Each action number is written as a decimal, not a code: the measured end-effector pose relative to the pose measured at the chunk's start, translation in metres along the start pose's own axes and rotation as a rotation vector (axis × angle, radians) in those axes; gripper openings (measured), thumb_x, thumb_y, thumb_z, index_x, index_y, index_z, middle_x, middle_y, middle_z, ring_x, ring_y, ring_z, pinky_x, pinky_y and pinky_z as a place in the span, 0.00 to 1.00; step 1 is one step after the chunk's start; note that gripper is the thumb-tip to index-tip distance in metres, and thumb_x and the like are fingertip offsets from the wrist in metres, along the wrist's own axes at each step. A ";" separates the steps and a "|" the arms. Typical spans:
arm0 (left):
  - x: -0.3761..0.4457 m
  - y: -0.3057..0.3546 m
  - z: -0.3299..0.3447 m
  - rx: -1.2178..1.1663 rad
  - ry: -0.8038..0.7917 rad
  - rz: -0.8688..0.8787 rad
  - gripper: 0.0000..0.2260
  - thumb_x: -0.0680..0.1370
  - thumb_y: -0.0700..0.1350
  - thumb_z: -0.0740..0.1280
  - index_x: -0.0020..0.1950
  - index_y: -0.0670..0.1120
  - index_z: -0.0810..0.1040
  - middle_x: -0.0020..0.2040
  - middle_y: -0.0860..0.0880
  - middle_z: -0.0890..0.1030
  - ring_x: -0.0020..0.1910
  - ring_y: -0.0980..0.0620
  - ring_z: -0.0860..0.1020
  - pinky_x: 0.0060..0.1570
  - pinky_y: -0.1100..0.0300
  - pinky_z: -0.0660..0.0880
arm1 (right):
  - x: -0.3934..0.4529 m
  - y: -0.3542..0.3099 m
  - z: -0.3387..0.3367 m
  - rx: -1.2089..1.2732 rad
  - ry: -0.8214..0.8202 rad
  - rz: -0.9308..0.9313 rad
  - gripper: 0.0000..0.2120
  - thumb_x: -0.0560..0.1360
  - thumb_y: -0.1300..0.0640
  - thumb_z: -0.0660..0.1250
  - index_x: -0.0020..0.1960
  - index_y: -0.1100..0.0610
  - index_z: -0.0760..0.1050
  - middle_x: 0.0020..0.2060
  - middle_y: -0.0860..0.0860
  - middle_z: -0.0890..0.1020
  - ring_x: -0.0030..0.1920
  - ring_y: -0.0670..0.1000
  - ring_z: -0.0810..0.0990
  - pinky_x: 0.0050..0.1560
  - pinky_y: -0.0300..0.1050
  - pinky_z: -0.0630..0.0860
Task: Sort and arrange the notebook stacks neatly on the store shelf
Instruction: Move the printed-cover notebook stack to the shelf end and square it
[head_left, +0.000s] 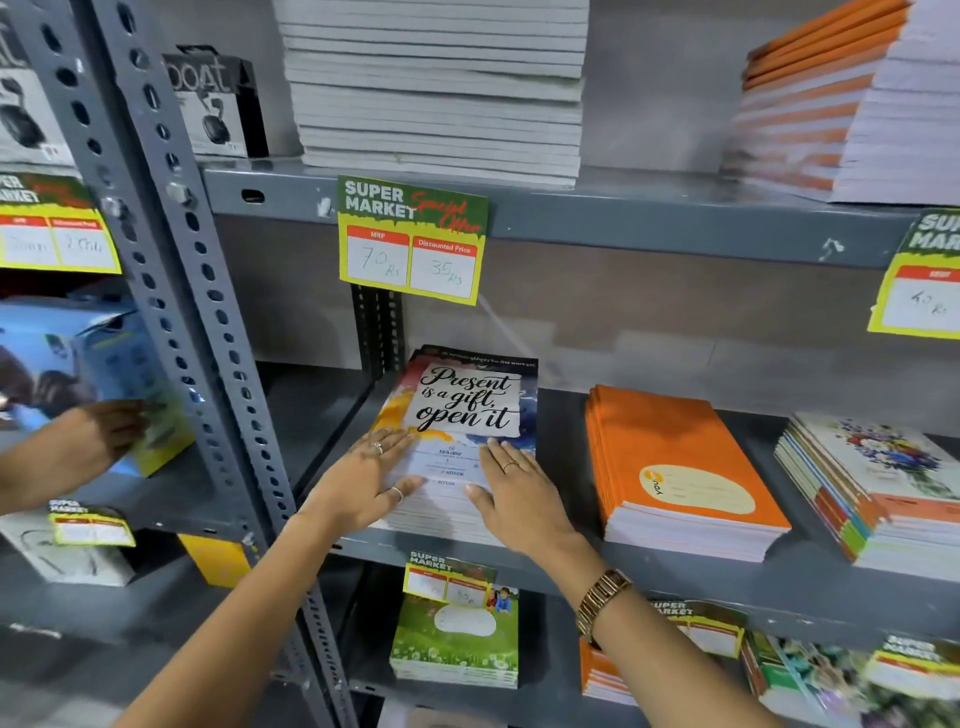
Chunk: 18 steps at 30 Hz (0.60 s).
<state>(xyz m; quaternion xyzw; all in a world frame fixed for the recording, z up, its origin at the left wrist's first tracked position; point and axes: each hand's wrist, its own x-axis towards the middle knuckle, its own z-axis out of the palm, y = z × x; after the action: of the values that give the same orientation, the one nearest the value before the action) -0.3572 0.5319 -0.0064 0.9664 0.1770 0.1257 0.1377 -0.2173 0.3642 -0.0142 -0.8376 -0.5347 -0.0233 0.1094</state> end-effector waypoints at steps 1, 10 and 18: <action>-0.002 0.000 0.000 -0.005 -0.002 0.007 0.28 0.77 0.56 0.60 0.74 0.46 0.57 0.76 0.47 0.59 0.76 0.50 0.53 0.75 0.55 0.49 | -0.001 0.002 0.001 0.000 0.000 -0.008 0.28 0.81 0.46 0.49 0.76 0.59 0.51 0.77 0.56 0.55 0.77 0.53 0.51 0.77 0.47 0.45; -0.017 -0.001 0.005 -0.067 0.117 0.002 0.23 0.79 0.49 0.59 0.72 0.45 0.61 0.74 0.46 0.63 0.75 0.49 0.56 0.73 0.56 0.55 | -0.005 0.004 0.006 -0.003 0.022 -0.035 0.25 0.82 0.48 0.48 0.76 0.57 0.51 0.77 0.53 0.56 0.77 0.51 0.52 0.77 0.46 0.47; -0.016 0.002 0.008 -0.142 0.180 -0.045 0.21 0.78 0.44 0.63 0.70 0.44 0.65 0.72 0.46 0.67 0.74 0.49 0.59 0.71 0.56 0.59 | -0.005 0.004 0.009 -0.022 0.021 -0.032 0.25 0.83 0.49 0.48 0.76 0.58 0.50 0.77 0.54 0.55 0.77 0.51 0.52 0.77 0.46 0.47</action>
<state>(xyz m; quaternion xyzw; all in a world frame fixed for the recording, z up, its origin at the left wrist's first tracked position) -0.3685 0.5227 -0.0165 0.9349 0.2009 0.2210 0.1920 -0.2168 0.3601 -0.0247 -0.8297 -0.5466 -0.0398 0.1058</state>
